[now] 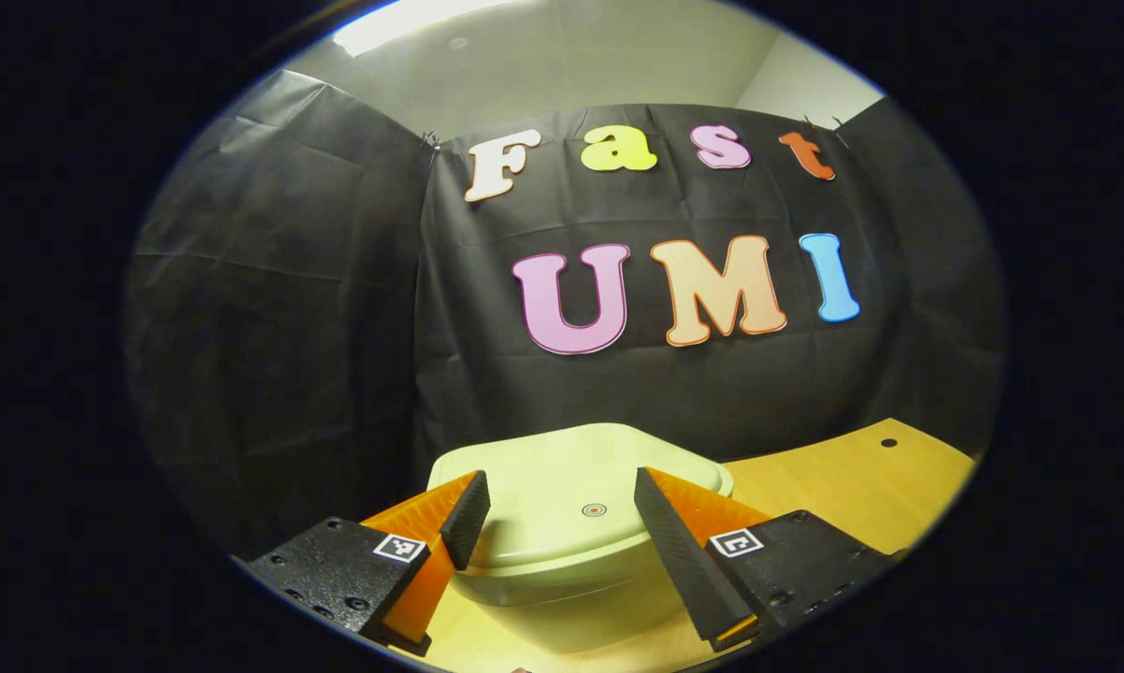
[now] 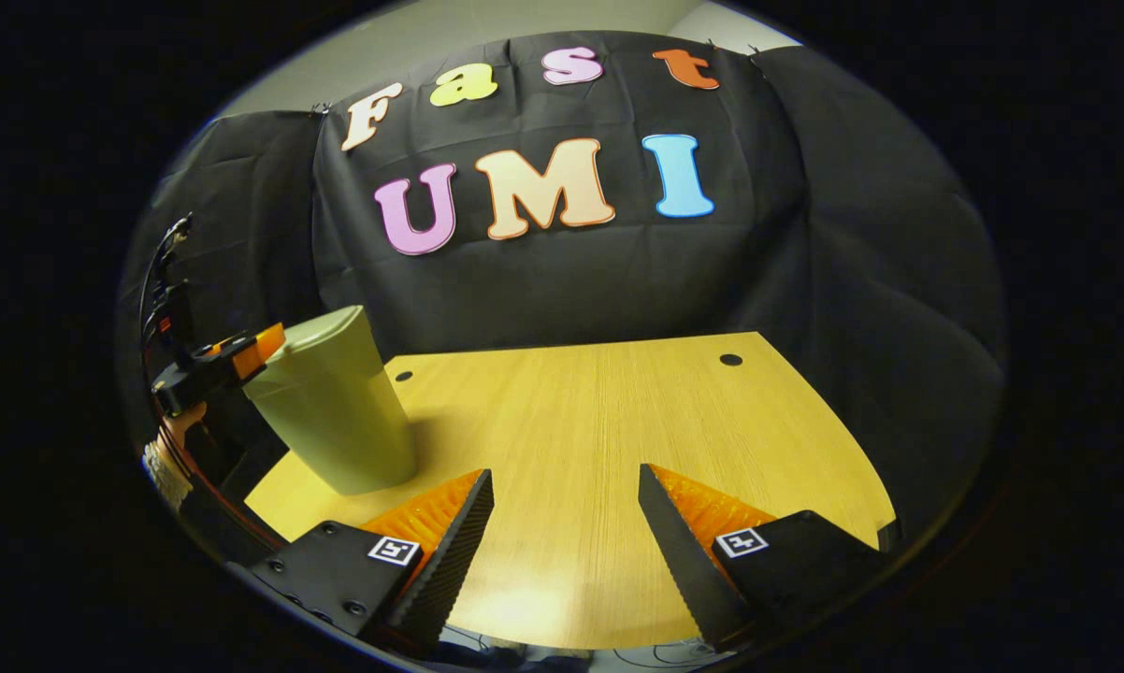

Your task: Press the lid of the desktop garbage bin to open it, pick up the crumpled paper on the desktop and throw it into the bin, then pick up the pop can on the desktop and drop it into the bin, and finally close the garbage bin lid.

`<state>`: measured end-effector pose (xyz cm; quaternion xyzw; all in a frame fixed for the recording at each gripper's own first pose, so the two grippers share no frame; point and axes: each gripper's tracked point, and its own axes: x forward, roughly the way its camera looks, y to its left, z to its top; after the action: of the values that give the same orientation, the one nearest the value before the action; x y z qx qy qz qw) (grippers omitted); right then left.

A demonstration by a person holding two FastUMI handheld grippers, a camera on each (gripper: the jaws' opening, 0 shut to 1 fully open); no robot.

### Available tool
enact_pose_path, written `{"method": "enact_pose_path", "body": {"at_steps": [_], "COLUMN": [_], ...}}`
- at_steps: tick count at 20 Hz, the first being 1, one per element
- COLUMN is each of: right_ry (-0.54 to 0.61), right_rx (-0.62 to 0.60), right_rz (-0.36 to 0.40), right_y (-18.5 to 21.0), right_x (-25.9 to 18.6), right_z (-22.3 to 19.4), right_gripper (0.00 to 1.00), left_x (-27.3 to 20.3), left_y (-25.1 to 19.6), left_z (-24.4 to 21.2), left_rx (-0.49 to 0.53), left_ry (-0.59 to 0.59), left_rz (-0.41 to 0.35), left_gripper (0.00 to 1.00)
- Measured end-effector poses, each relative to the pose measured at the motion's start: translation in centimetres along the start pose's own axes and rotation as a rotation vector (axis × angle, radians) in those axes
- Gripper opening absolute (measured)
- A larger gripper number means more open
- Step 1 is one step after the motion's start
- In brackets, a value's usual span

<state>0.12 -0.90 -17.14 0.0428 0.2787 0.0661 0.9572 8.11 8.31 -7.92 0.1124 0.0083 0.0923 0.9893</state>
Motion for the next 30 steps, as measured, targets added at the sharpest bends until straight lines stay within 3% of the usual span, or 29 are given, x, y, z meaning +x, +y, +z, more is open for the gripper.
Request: {"method": "enact_pose_path", "body": {"at_steps": [1, 3, 4, 9, 11, 18, 19, 21, 23, 30], "right_ry": [-0.017, -0.041, -0.049, -0.079, -0.085, -0.118, -0.126, -0.132, -0.132, -0.159], "right_rx": [0.009, 0.023, 0.030, 0.057, 0.065, 0.082, 0.078, 0.073, 0.070, 0.106], "right_rz": [0.000, 0.006, 0.005, -0.012, -0.019, -0.025, -0.034, -0.048, -0.062, -0.100], "right_y": [0.2, 0.7, 0.9, 1.5, 1.9, 2.5, 2.4, 2.2, 2.1, 3.2], "right_x": [0.1, 0.2, 0.3, -0.4, -0.7, -2.1, -2.3, -2.7, -2.9, -4.4], "right_z": [0.6, 1.5, 1.8, 2.1, 2.0, 2.6, 2.7, 2.7, 2.6, 3.0], "right_gripper": [0.99, 0.98, 0.98, 0.98, 0.98, 0.98, 0.94, 0.98, 0.94, 0.98], "left_x": [-0.9, -2.3, -3.1, -7.6, -8.5, -7.8, -7.8, -8.0, -8.0, -7.9], "left_y": [-0.1, -0.7, -1.3, -5.4, -7.0, -8.1, -8.4, -8.6, -8.8, -9.6], "left_z": [0.9, 2.4, 2.4, 1.4, 0.9, 2.4, 2.2, 2.2, 2.1, 1.8], "left_rx": [-0.010, -0.044, -0.066, -0.188, -0.246, -0.267, -0.273, -0.294, -0.303, -0.311], "left_ry": [-0.008, -0.021, -0.005, 0.019, 0.030, -0.004, -0.002, -0.003, -0.001, 0.022], "left_rz": [-0.009, -0.021, -0.028, -0.093, -0.132, -0.203, -0.212, -0.231, -0.247, -0.326], "left_gripper": [0.94, 0.98, 0.94, 0.97, 0.94, 0.93, 0.91, 0.93, 0.91, 0.93]}}
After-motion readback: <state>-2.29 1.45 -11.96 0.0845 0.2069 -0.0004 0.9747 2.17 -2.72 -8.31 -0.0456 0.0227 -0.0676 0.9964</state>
